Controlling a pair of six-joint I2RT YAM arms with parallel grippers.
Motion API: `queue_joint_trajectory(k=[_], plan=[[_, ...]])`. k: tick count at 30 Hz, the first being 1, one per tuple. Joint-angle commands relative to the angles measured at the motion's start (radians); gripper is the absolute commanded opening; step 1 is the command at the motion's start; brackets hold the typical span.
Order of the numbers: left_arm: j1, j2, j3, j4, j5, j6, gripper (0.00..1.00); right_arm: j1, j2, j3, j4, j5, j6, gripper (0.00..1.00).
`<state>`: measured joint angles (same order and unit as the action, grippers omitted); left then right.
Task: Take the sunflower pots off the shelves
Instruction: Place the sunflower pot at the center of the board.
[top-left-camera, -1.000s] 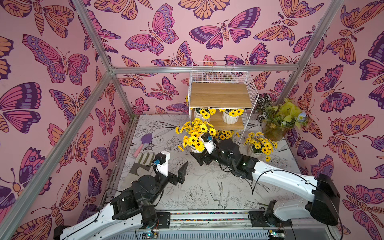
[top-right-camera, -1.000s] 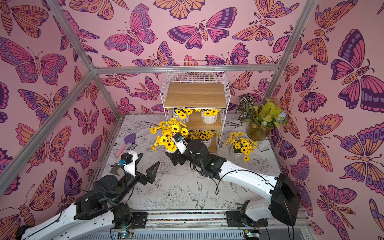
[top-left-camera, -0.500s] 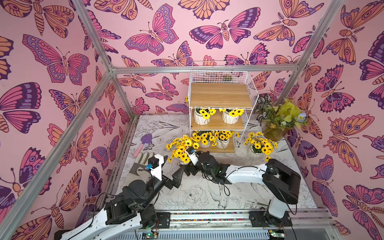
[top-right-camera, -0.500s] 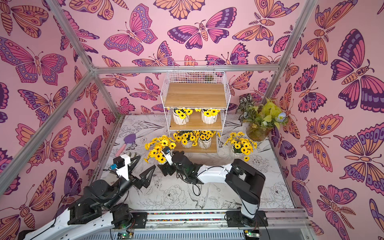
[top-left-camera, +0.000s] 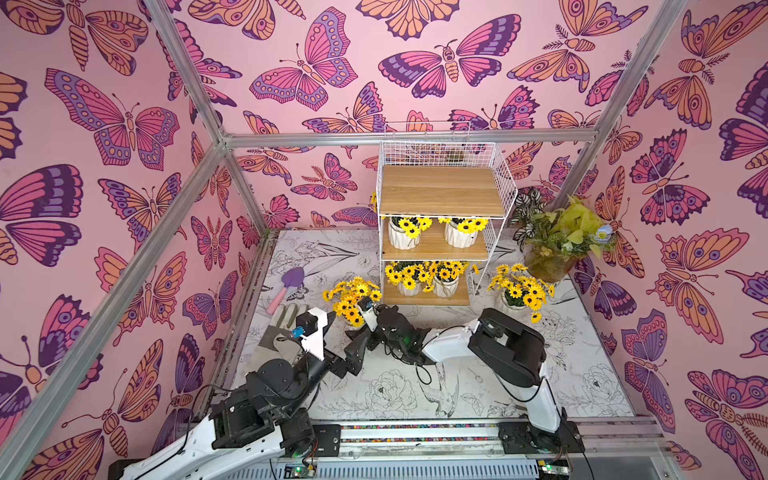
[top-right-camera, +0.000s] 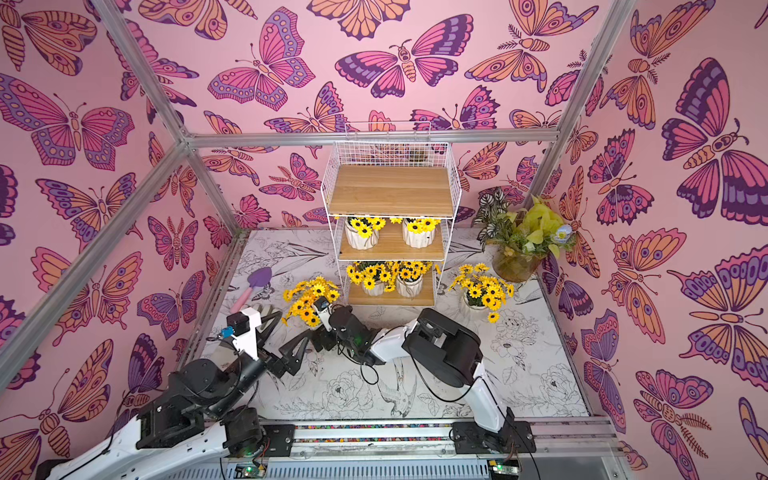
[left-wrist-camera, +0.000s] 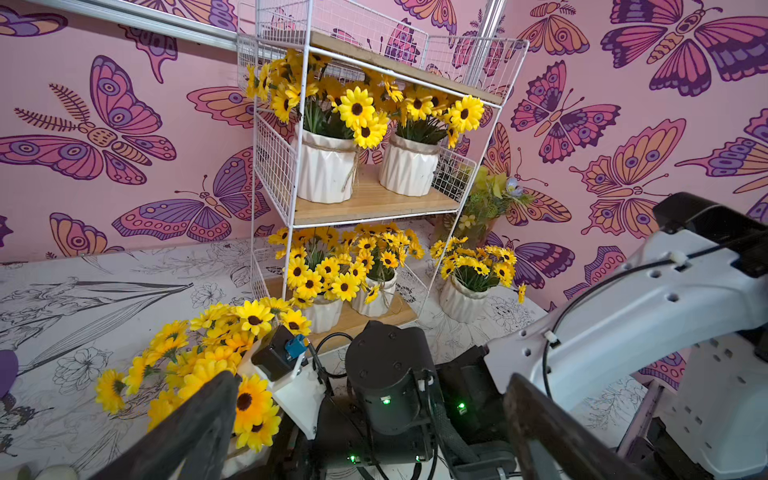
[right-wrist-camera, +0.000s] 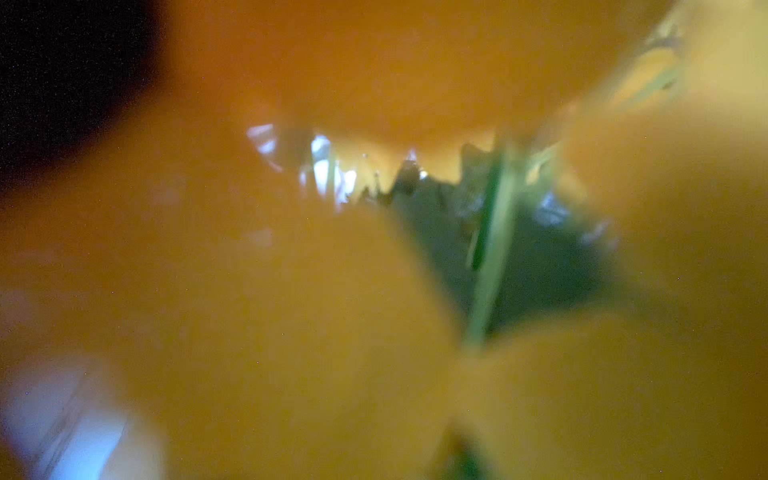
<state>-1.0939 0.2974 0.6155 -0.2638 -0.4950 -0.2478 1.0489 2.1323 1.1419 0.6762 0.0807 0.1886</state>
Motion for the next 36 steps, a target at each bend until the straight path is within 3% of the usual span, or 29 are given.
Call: queue_joint_trajectory(k=[1, 18, 25, 27, 36], plan=[[-0.004, 0.004, -0.016, -0.010, -0.025, 0.010, 1.00, -0.009, 0.036, 0.061, 0.125, -0.008, 0.025, 0.51], [-0.004, -0.015, -0.052, -0.009, -0.104, 0.029, 1.00, -0.032, 0.362, 0.400, 0.046, -0.002, 0.030, 0.53], [-0.004, -0.019, -0.072, -0.013, -0.113, 0.002, 1.00, -0.047, 0.484, 0.643, -0.216, -0.039, 0.079, 0.55], [-0.004, -0.019, -0.084, -0.009, -0.113, 0.002, 1.00, -0.053, 0.495, 0.650, -0.207, -0.053, 0.105, 0.56], [-0.003, -0.040, -0.083, -0.020, -0.125, 0.010, 1.00, -0.066, 0.564, 0.908, -0.602, 0.048, 0.176, 0.60]])
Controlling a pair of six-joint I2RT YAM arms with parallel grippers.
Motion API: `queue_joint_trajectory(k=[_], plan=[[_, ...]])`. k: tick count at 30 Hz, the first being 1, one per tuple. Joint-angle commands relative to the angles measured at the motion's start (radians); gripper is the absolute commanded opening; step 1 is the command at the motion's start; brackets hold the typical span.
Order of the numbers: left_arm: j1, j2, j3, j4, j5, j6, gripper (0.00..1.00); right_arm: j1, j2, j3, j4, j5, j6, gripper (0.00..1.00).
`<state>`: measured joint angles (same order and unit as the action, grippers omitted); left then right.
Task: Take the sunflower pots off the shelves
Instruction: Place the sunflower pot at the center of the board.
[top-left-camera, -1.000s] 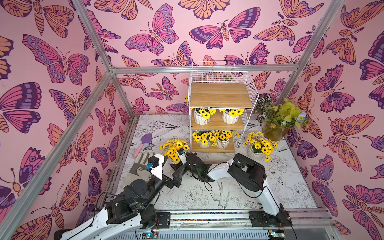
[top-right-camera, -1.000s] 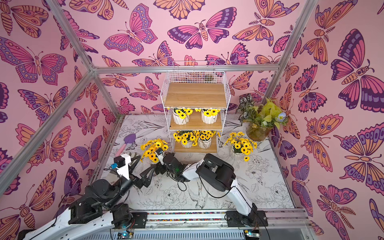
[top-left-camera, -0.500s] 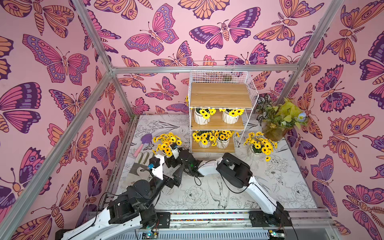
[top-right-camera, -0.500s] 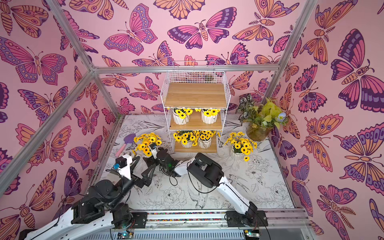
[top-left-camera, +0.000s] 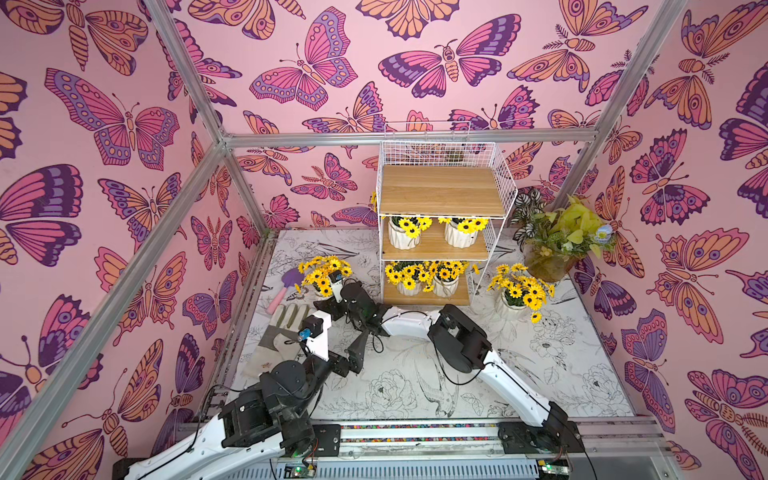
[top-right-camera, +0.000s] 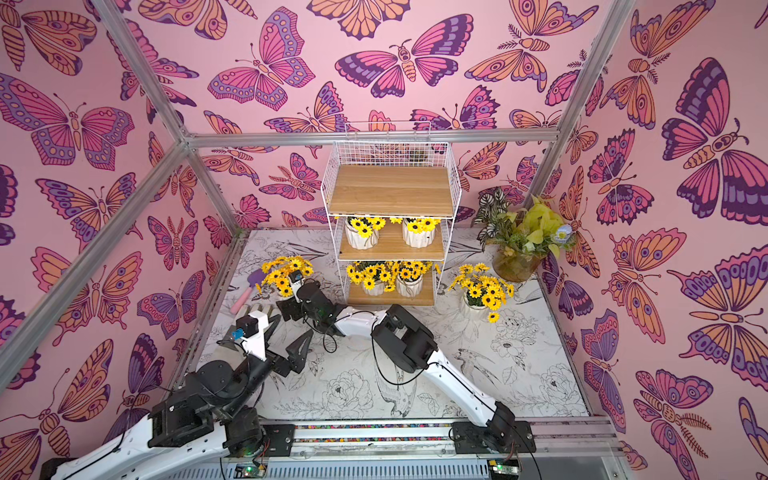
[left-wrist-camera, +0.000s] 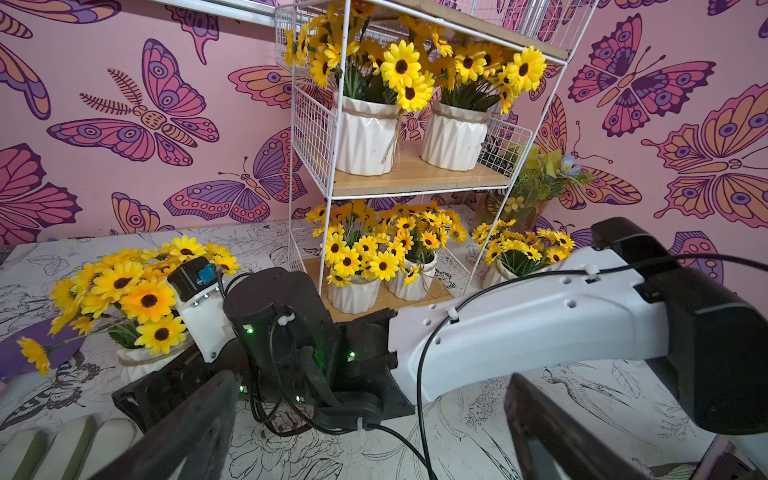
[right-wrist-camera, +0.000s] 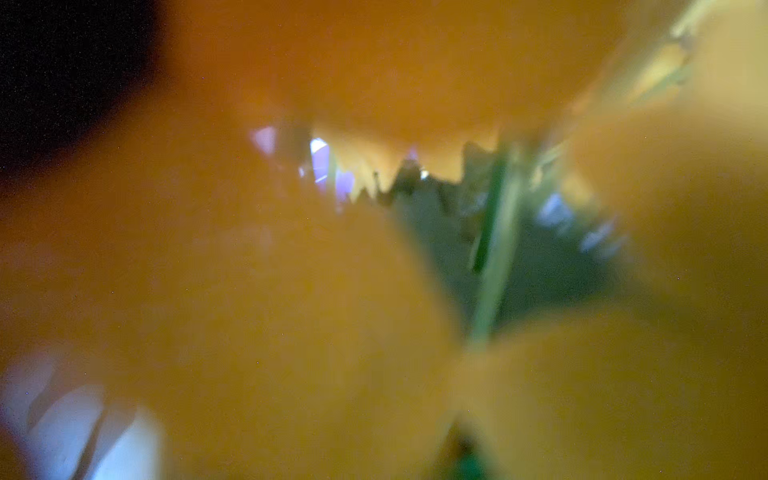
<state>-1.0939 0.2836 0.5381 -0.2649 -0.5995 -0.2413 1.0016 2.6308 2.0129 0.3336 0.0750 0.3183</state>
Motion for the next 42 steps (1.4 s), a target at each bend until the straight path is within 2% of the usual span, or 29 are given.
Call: queue_joint_trajectory(k=[1, 4, 8, 9, 16, 27, 31, 42], plan=[[-0.003, -0.033, -0.006, -0.021, -0.022, 0.002, 1.00, -0.018, 0.069, 0.049, -0.279, 0.060, 0.050, 0.61], [-0.003, -0.066, -0.013, -0.026, -0.027, 0.000, 1.00, -0.018, 0.063, 0.050, -0.296, 0.062, 0.059, 0.63], [-0.003, -0.092, -0.012, -0.043, -0.032, 0.012, 1.00, 0.005, 0.026, -0.062, -0.188, 0.075, 0.028, 0.61], [-0.003, -0.095, -0.009, -0.043, -0.032, 0.017, 1.00, 0.009, 0.024, -0.063, -0.194, 0.081, 0.020, 0.59], [-0.003, -0.089, 0.008, -0.062, -0.021, 0.019, 1.00, 0.035, 0.025, -0.119, -0.103, 0.143, 0.055, 0.60], [-0.003, -0.080, 0.023, -0.077, -0.012, -0.014, 1.00, 0.035, 0.041, -0.076, -0.161, 0.145, 0.103, 0.78], [-0.003, -0.082, 0.029, -0.077, -0.003, -0.027, 1.00, 0.042, 0.025, -0.100, -0.162, 0.154, 0.101, 0.96], [-0.003, -0.089, 0.022, -0.101, -0.020, -0.028, 1.00, 0.047, 0.005, -0.168, -0.076, 0.151, 0.066, 1.00]])
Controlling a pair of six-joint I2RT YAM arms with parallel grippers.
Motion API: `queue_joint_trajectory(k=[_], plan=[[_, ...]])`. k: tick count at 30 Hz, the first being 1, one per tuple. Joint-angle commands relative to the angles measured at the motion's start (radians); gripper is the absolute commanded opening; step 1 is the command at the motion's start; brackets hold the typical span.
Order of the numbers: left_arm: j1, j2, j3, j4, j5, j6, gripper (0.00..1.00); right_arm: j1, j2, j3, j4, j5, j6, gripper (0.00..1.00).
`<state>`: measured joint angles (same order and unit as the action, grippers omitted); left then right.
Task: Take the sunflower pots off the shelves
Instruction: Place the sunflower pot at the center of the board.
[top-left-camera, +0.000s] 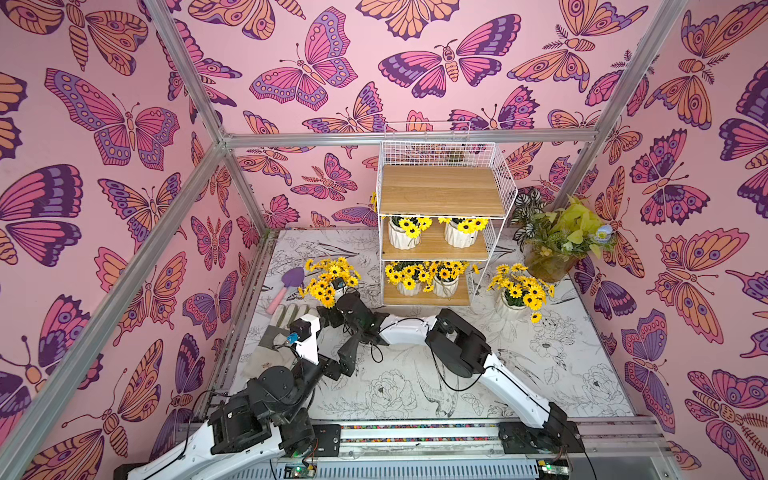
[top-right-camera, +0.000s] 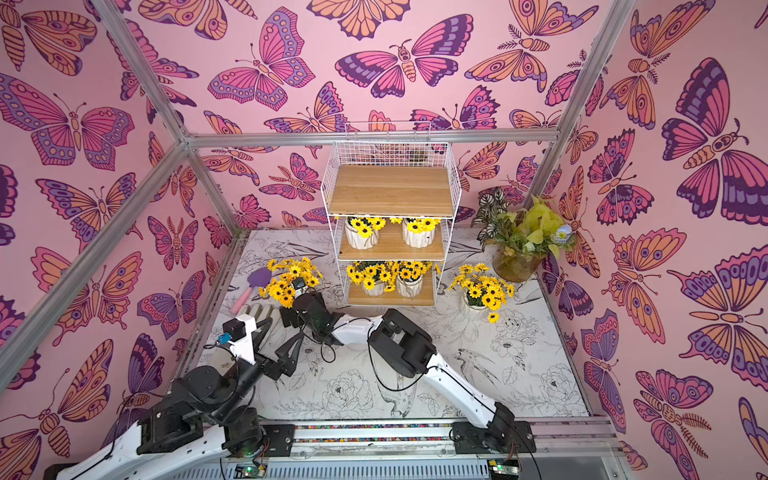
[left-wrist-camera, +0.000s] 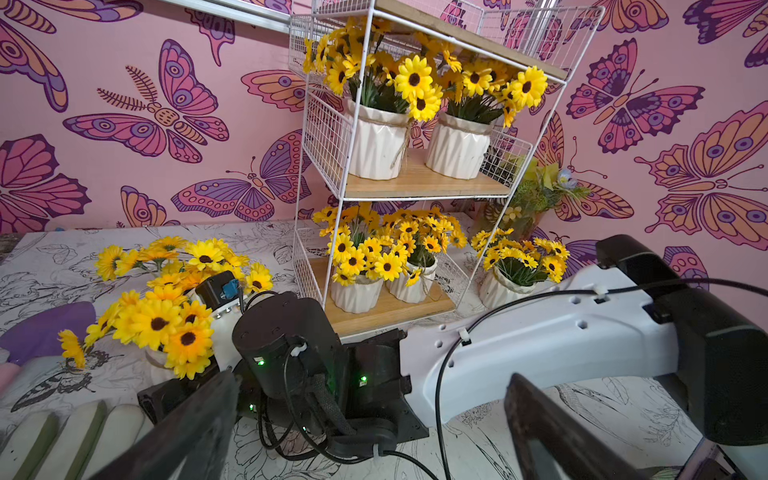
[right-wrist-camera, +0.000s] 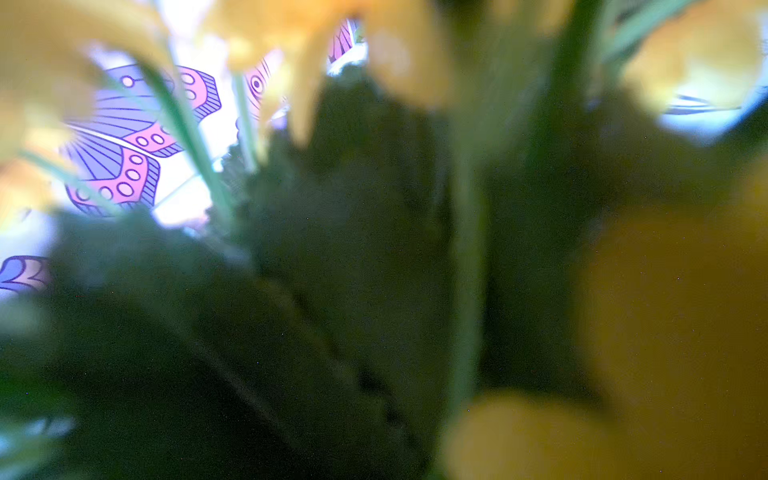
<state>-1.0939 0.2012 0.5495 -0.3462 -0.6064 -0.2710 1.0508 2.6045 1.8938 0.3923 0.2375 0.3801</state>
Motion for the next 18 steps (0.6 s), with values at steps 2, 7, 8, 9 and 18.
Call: queue_joint_trajectory(k=[2, 7, 8, 9, 18], plan=[[-0.003, -0.008, 0.006, -0.028, -0.020, 0.003, 1.00, -0.002, 0.030, -0.056, -0.119, -0.012, -0.006, 1.00], [-0.003, -0.035, 0.000, -0.042, -0.050, -0.013, 1.00, 0.009, 0.009, -0.079, -0.141, 0.026, -0.036, 0.99], [-0.003, -0.040, 0.001, -0.045, -0.051, -0.008, 1.00, 0.011, 0.001, -0.083, -0.159, 0.030, -0.039, 0.99], [-0.004, -0.044, 0.001, -0.051, -0.056, -0.005, 1.00, 0.011, -0.009, -0.091, -0.178, 0.031, -0.036, 0.99], [-0.003, -0.046, 0.013, -0.068, -0.055, -0.007, 1.00, 0.019, -0.064, -0.153, -0.271, 0.038, -0.009, 0.99]])
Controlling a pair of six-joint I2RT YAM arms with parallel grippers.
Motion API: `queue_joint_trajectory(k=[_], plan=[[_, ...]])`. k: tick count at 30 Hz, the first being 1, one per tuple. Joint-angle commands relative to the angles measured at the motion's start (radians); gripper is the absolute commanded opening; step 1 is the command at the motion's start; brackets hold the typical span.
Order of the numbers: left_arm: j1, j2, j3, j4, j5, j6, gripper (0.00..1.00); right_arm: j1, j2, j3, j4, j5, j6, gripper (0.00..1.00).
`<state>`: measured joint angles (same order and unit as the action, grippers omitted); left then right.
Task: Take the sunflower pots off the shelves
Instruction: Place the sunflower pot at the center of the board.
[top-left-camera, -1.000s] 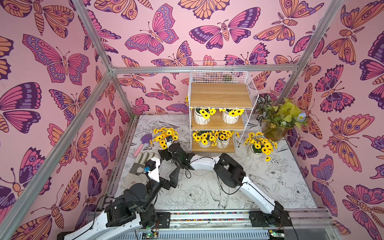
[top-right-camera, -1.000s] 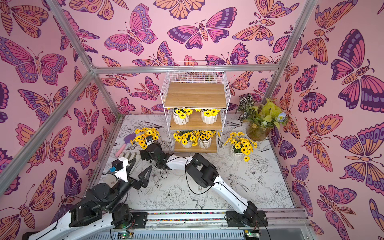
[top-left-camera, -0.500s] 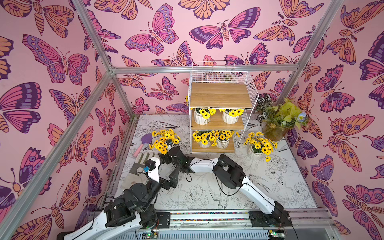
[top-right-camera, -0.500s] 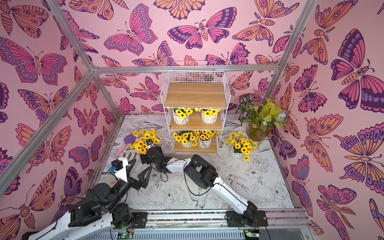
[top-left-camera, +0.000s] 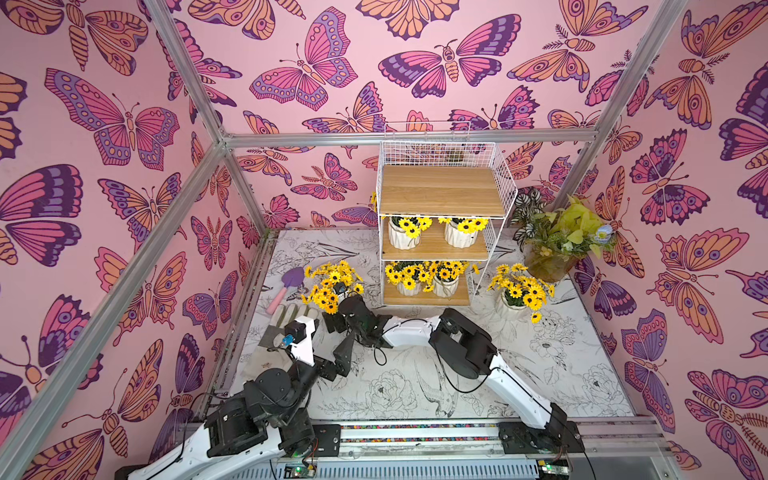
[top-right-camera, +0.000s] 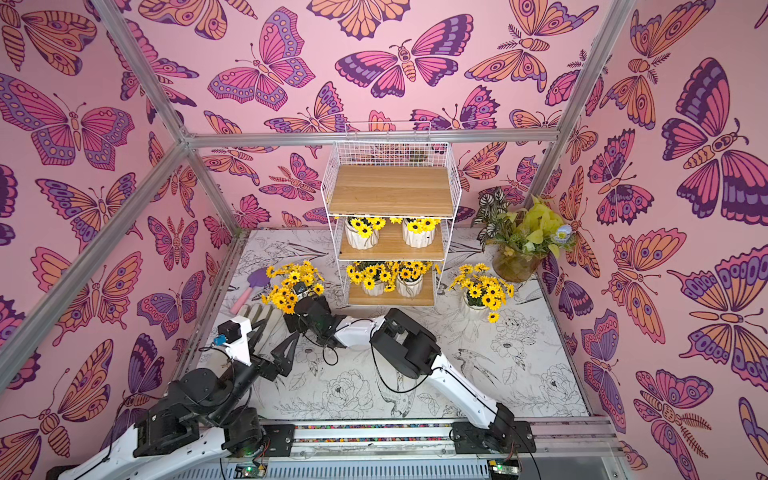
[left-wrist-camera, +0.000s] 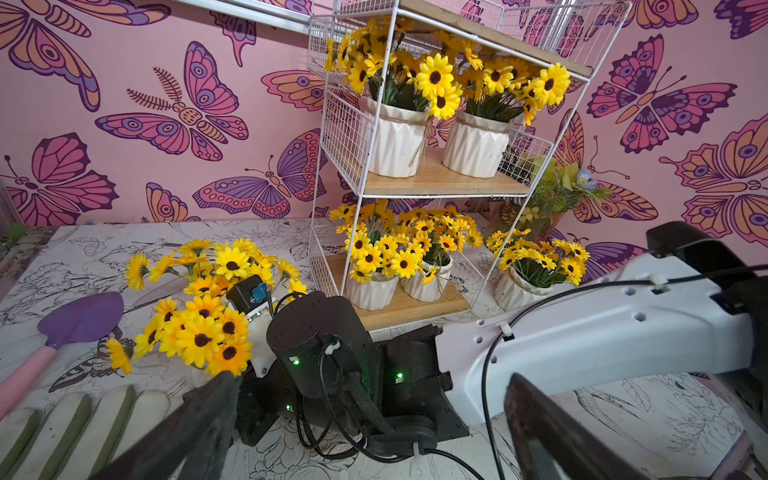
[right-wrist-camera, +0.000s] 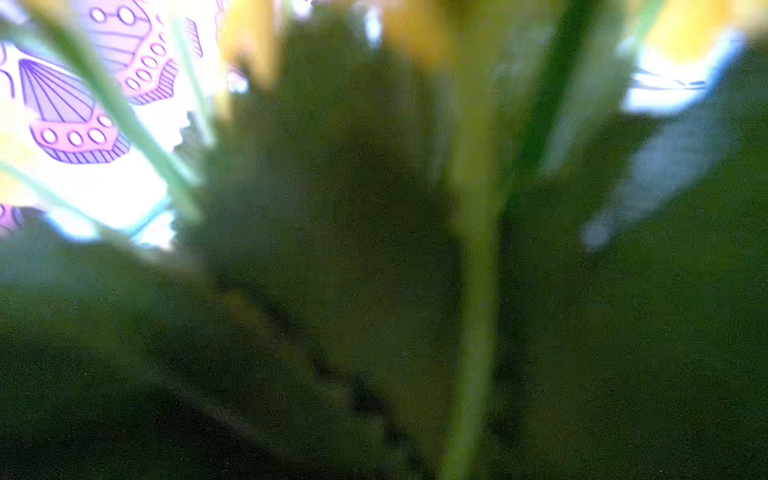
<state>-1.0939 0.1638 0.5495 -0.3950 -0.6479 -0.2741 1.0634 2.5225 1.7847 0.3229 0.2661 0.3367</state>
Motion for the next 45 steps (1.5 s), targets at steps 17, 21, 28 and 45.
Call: queue_joint_trajectory(k=[17, 21, 28, 45], plan=[[-0.003, 0.021, 0.025, -0.026, -0.018, -0.004, 1.00, 0.010, 0.018, 0.054, -0.457, -0.032, 0.083, 0.99], [-0.003, 0.020, 0.032, -0.029, -0.009, -0.006, 1.00, 0.016, 0.008, 0.018, -0.433, -0.042, 0.103, 0.99], [-0.004, 0.022, 0.032, -0.046, -0.009, -0.027, 1.00, 0.021, 0.055, 0.023, -0.473, -0.057, 0.145, 0.99], [-0.003, 0.068, 0.053, -0.055, -0.090, -0.025, 1.00, 0.029, -0.086, -0.204, -0.447, -0.023, 0.132, 0.99]])
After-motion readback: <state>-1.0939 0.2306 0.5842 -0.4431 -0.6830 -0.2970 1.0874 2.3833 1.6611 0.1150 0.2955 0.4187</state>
